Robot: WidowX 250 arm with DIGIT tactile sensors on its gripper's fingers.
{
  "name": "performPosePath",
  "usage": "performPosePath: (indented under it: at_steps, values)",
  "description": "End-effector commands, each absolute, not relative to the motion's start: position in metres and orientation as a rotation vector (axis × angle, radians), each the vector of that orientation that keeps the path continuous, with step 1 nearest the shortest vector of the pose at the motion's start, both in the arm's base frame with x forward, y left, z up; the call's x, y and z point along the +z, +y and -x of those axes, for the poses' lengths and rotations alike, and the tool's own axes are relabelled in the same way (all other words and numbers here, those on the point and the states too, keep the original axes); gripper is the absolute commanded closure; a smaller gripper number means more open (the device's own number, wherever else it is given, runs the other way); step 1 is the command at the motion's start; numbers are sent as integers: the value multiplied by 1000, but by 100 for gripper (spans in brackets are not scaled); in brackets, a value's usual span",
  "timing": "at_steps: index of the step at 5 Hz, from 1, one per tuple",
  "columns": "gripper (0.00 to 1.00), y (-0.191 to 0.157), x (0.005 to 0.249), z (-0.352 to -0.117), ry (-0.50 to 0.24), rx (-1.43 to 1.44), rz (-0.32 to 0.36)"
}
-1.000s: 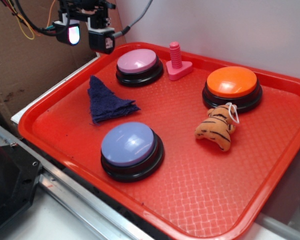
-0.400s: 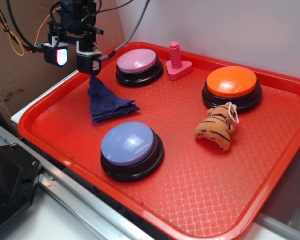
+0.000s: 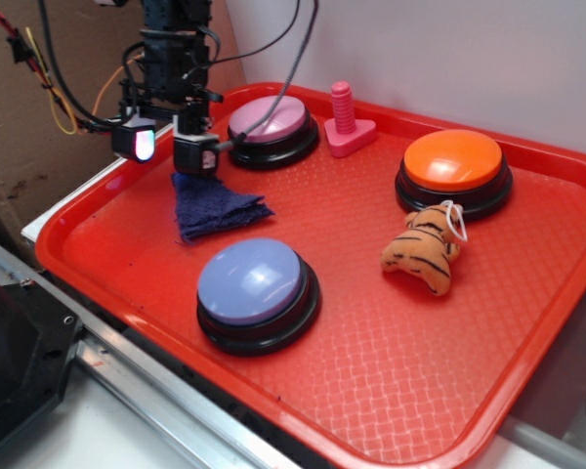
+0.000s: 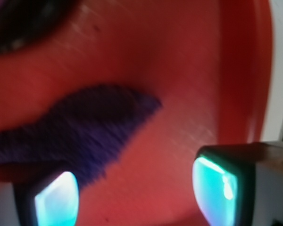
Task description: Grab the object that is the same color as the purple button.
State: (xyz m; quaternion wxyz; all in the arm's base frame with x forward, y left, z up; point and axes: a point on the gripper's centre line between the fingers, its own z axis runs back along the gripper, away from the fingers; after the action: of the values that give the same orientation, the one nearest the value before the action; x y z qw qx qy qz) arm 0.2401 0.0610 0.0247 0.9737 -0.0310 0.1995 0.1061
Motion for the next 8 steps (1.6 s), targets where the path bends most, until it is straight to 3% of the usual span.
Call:
performPosePath:
  at_steps: [1, 5, 6, 8]
  values:
    - [100, 53, 25, -244, 371, 220, 74]
    - [100, 49, 29, -239, 370, 275, 48]
    - [100, 46, 51, -234, 340, 282, 55]
    - [100, 28, 136, -213, 218, 306, 60]
